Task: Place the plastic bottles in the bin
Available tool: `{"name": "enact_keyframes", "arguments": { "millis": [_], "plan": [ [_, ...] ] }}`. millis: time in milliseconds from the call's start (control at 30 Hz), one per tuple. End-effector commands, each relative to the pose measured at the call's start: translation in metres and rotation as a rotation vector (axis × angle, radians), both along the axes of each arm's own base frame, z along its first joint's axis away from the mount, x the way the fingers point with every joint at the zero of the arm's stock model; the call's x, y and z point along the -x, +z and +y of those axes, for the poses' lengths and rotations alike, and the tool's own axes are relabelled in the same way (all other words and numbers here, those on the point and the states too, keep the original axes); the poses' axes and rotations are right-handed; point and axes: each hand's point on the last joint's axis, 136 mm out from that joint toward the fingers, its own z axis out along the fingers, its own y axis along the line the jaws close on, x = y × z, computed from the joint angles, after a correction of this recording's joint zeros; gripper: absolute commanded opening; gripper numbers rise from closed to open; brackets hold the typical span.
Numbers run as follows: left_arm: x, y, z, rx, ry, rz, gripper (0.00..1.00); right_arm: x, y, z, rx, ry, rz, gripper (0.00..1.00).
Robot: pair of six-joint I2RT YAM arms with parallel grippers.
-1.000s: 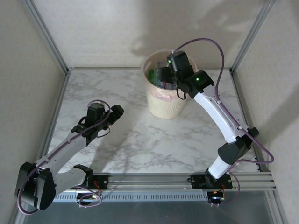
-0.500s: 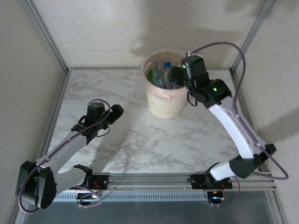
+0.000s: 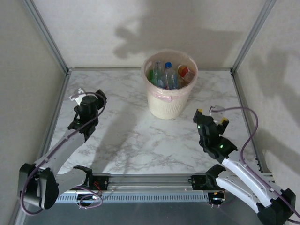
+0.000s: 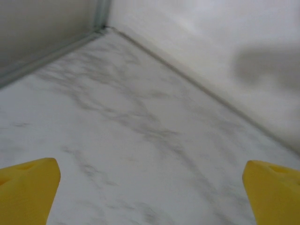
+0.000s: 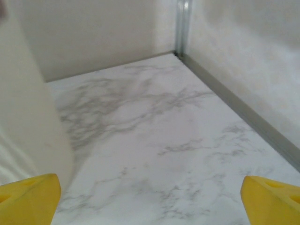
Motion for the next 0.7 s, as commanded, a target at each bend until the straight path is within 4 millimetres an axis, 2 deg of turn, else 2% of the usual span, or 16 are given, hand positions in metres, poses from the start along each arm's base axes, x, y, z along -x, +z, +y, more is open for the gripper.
{"name": "enact_keyframes", "arguments": {
  "millis": [0,33,133,200,300,333,367,400,433,500,600,667],
  "plan": [
    [0.007,-0.029,0.061,-0.206,0.246,0.074,0.99,-0.007,0.015,-0.034,-0.019,-0.205,-0.188,0.99],
    [0.010,-0.045,0.074,-0.213,0.276,0.123,1.00,-0.009,0.001,-0.046,-0.018,-0.265,-0.165,0.99],
    [0.016,-0.073,0.095,-0.211,0.312,0.137,1.00,-0.009,-0.035,-0.081,0.023,-0.447,-0.094,0.99],
    [0.018,-0.077,0.099,-0.207,0.309,0.089,1.00,-0.006,-0.051,-0.093,0.080,-0.533,-0.051,0.99],
    [0.018,-0.069,0.093,-0.199,0.256,-0.025,1.00,0.001,-0.071,-0.104,0.100,-0.633,-0.070,0.99],
    [0.018,-0.067,0.091,-0.187,0.238,-0.062,0.99,-0.004,-0.074,-0.105,0.102,-0.622,-0.076,0.99],
    [0.016,-0.066,0.089,-0.166,0.220,-0.092,1.00,-0.019,-0.077,-0.099,0.086,-0.534,-0.053,0.99],
    [0.015,-0.066,0.087,-0.147,0.203,-0.122,1.00,-0.034,-0.070,-0.093,0.074,-0.446,-0.097,0.99],
    [0.012,-0.064,0.084,-0.148,0.182,-0.147,0.99,-0.041,-0.071,-0.085,0.056,-0.351,-0.121,0.99],
    [0.001,-0.069,0.080,-0.145,0.148,-0.111,0.99,-0.060,-0.065,-0.071,-0.020,-0.159,-0.213,0.99],
    [-0.014,-0.074,0.070,-0.148,0.070,-0.065,0.99,-0.070,-0.056,-0.074,0.043,-0.128,-0.252,0.99],
    [-0.021,-0.074,0.059,-0.153,-0.011,-0.069,0.99,-0.076,-0.058,-0.070,0.044,-0.053,-0.282,0.99]
  ]
}}
